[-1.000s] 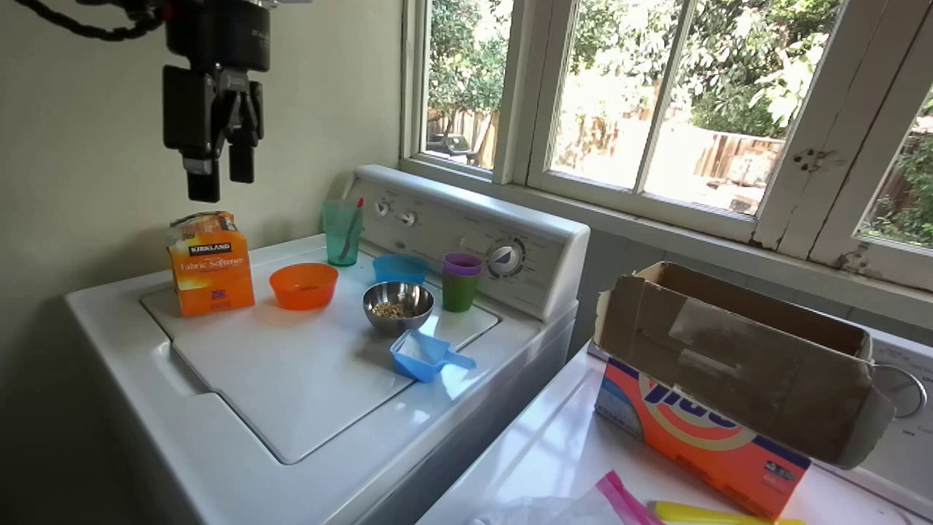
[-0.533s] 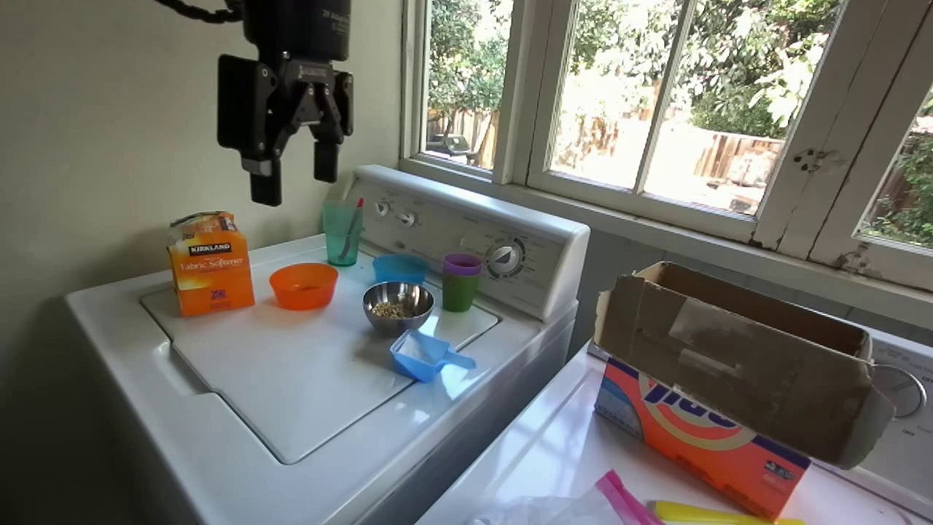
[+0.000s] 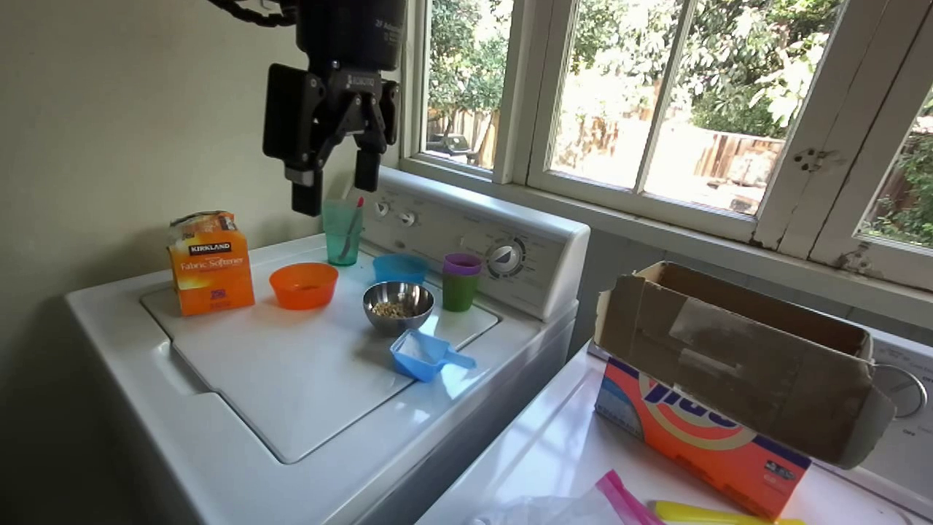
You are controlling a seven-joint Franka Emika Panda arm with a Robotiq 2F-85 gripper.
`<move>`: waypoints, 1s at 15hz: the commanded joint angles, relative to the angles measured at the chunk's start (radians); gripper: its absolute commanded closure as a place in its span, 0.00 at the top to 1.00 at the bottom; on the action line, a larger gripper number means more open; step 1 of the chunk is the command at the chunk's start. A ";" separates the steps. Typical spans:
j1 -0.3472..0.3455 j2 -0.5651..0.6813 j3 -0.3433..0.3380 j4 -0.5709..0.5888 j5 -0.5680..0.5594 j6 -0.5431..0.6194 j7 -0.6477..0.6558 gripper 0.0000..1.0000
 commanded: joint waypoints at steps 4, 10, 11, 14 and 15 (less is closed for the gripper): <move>-0.064 0.183 -0.101 0.129 -0.010 -0.015 0.109 1.00; -0.092 0.419 -0.230 0.329 0.055 -0.040 0.162 1.00; -0.090 0.458 -0.245 0.361 0.075 -0.054 0.125 1.00; -0.090 0.547 -0.268 0.436 0.051 -0.089 0.070 1.00; -0.094 0.572 -0.277 0.460 0.051 -0.095 0.080 1.00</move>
